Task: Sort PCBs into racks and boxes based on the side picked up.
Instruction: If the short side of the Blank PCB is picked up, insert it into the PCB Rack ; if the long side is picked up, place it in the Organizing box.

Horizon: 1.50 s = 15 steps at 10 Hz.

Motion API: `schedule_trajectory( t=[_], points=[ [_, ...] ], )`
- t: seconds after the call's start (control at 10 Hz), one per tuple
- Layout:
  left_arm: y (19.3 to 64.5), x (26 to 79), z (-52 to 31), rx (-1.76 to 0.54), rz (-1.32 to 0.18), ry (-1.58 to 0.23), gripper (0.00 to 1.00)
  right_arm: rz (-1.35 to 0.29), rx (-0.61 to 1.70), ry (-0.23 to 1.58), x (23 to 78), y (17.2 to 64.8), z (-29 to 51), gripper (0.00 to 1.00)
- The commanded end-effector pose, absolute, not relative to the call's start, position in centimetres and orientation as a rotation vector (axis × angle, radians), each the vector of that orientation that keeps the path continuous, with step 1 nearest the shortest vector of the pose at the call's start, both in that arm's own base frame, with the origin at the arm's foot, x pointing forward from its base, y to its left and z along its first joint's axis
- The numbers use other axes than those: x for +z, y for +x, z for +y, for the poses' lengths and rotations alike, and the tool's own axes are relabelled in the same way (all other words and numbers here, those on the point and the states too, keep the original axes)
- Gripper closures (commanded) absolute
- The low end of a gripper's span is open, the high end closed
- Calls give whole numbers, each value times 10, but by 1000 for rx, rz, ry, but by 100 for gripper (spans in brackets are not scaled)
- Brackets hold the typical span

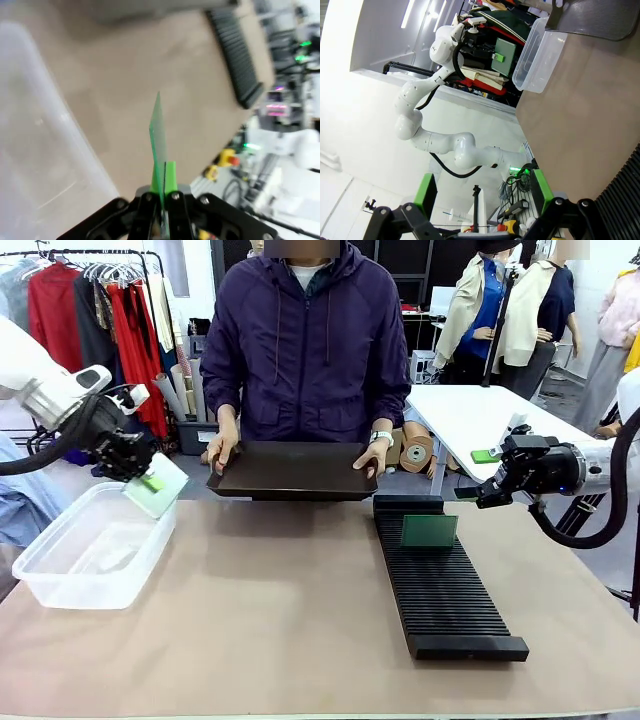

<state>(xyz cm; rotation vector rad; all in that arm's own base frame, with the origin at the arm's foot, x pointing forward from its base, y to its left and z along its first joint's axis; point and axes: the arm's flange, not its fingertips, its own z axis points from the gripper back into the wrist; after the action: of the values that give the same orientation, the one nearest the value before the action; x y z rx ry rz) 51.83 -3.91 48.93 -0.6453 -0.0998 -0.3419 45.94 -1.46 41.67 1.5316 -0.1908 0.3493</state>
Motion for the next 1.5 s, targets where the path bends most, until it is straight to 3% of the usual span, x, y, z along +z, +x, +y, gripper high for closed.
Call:
schedule_trajectory(
  t=[0.0,0.5,1.4],
  points=[
    [517,494,-36,-336,-54,-520,100,-194,355,1519,419,460,-13,0],
    [527,490,-22,-290,-61,-260,100,-194,355,1519,419,460,-13,0],
    [541,434,-12,-216,-93,-237,100,-194,355,1519,419,460,-13,0]
  ],
)
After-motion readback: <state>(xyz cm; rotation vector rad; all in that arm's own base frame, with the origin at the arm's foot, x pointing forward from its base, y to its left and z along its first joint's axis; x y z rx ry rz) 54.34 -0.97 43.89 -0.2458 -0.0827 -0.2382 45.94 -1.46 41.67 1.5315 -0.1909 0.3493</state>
